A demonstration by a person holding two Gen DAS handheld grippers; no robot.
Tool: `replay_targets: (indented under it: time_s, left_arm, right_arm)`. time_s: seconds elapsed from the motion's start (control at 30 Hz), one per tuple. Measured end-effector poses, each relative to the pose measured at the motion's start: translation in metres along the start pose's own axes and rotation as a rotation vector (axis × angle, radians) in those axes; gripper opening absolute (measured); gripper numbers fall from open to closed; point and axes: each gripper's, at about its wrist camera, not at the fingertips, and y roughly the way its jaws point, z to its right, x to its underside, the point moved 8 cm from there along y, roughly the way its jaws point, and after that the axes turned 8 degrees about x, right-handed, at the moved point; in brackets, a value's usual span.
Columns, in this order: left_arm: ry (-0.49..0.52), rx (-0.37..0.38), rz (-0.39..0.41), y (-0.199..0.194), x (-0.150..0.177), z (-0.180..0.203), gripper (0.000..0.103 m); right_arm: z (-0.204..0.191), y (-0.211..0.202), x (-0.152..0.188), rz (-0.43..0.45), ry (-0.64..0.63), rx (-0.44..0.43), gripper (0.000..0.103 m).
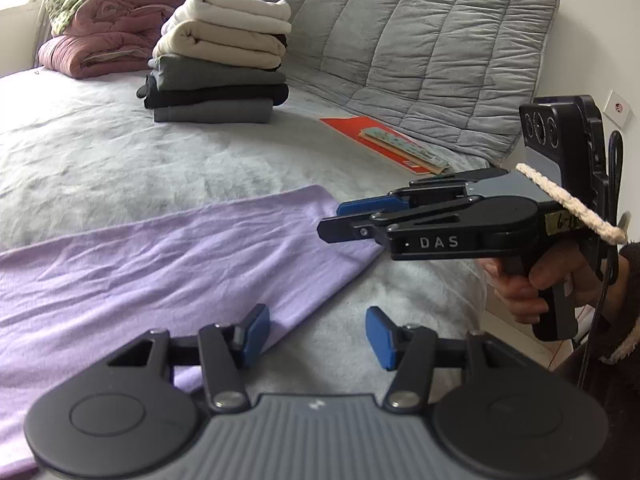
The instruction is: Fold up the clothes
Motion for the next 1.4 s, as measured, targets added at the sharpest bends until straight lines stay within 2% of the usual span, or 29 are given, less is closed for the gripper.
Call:
replay_targets:
  time_s: [0.17, 0.3, 0.47, 0.67, 0.77, 0.97, 1.13, 1.23, 1.3, 1.4]
  left_arm:
    - [-0.023, 0.038, -0.027, -0.019, 0.012, 0.007, 0.056]
    - [-0.027, 0.02, -0.04, -0.044, 0.023, 0.002, 0.058]
    - [-0.035, -0.075, -0.001, -0.083, 0.02, -0.024, 0.059]
    - [-0.06, -0.22, 0.06, -0.131, 0.015, -0.07, 0.061]
    - [-0.081, -0.288, 0.076, -0.151, 0.018, -0.094, 0.071]
    - [-0.121, -0.405, 0.118, -0.196, 0.024, -0.141, 0.073]
    - [-0.181, -0.564, 0.171, -0.243, 0.04, -0.186, 0.076]
    - [-0.204, -0.641, 0.157, -0.264, 0.055, -0.206, 0.076]
    - [-0.221, -0.674, 0.141, -0.274, 0.066, -0.217, 0.076]
    - [-0.252, -0.657, 0.147, -0.288, 0.085, -0.224, 0.076]
  right_arm:
    - [0.012, -0.003, 0.011, -0.022, 0.007, 0.022, 0.039]
    - [0.009, -0.013, 0.003, -0.003, 0.036, 0.035, 0.041]
    - [-0.02, -0.014, -0.022, 0.042, 0.05, -0.017, 0.046]
    - [-0.071, -0.001, -0.044, 0.049, 0.029, -0.085, 0.048]
    - [-0.098, 0.007, -0.052, 0.047, -0.001, -0.105, 0.052]
    - [-0.15, 0.023, -0.067, 0.044, -0.037, -0.133, 0.058]
    - [-0.19, 0.037, -0.077, 0.042, -0.056, -0.16, 0.061]
    - [-0.208, 0.044, -0.078, 0.034, -0.068, -0.179, 0.063]
    - [-0.216, 0.049, -0.075, 0.023, -0.089, -0.18, 0.063]
    - [-0.225, 0.056, -0.066, 0.002, -0.124, -0.171, 0.063]
